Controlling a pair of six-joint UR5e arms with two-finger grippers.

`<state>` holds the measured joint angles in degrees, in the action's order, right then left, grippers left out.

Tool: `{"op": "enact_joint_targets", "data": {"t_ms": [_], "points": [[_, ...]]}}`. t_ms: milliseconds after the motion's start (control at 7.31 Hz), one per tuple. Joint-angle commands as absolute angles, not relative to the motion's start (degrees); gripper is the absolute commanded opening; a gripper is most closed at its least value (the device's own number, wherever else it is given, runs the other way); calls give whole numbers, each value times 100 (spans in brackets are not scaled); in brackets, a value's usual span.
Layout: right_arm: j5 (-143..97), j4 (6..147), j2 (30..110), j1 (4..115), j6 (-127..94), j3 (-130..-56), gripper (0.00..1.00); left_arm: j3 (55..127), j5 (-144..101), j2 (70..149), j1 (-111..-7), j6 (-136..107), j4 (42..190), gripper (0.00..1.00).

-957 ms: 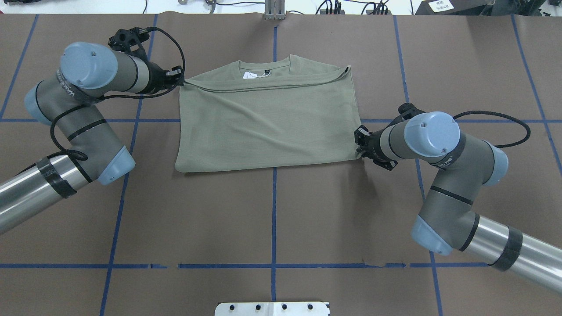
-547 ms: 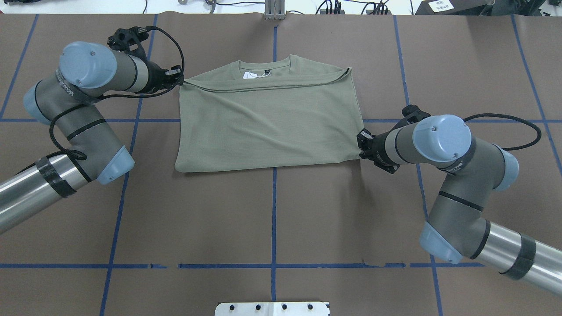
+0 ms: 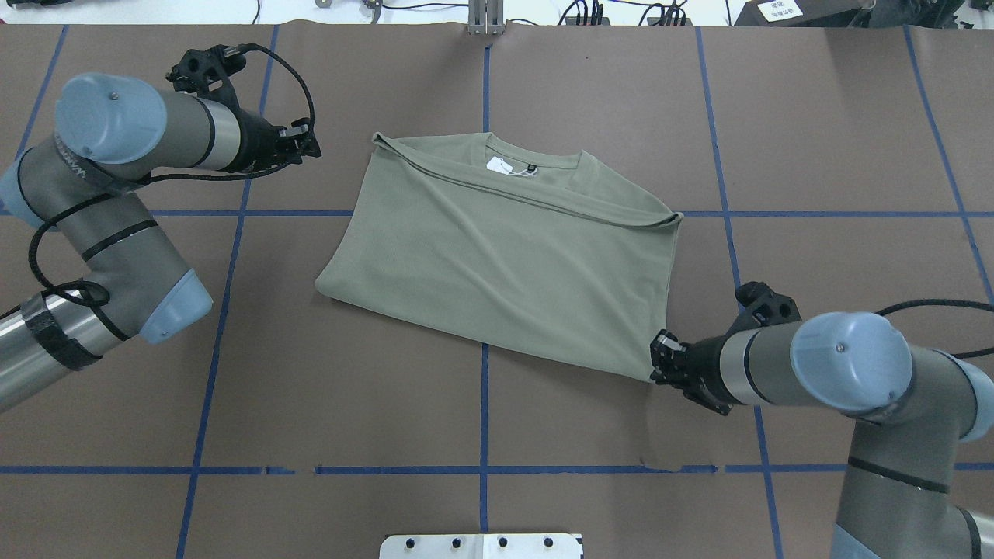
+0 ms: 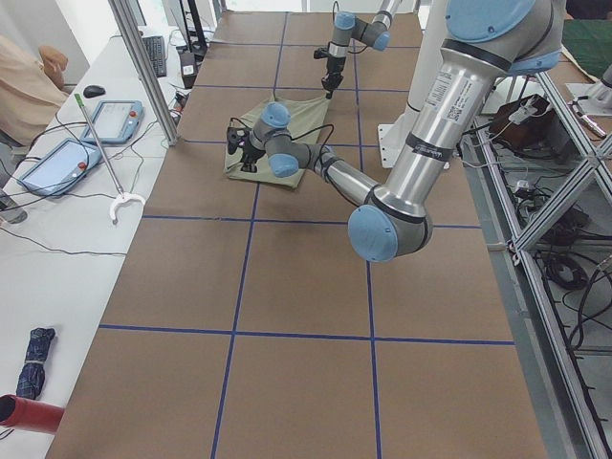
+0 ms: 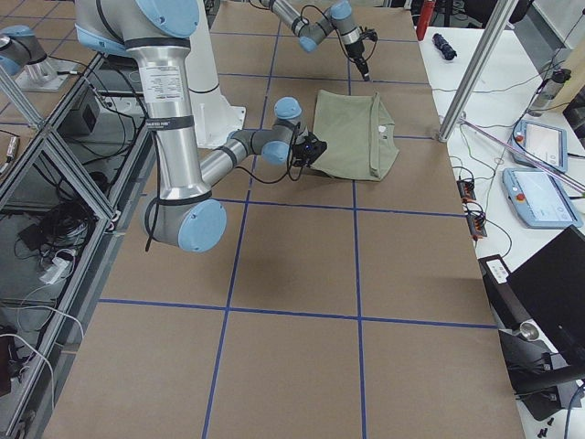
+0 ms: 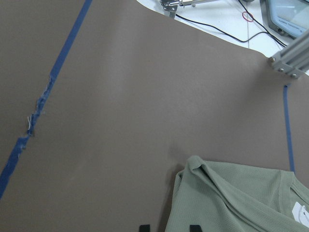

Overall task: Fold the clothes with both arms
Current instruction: 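Drag the shirt toward the robot with both grippers, rotating it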

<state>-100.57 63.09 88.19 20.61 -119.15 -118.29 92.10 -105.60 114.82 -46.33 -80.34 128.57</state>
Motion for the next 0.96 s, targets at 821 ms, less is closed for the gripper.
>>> {"op": "enact_joint_targets", "data": {"t_ms": [821], "points": [[-10055, 6319, 9597, 27, -12621, -12708, 0, 10082, -9749, 10898, -2445, -10063, 12466, 54]]}}
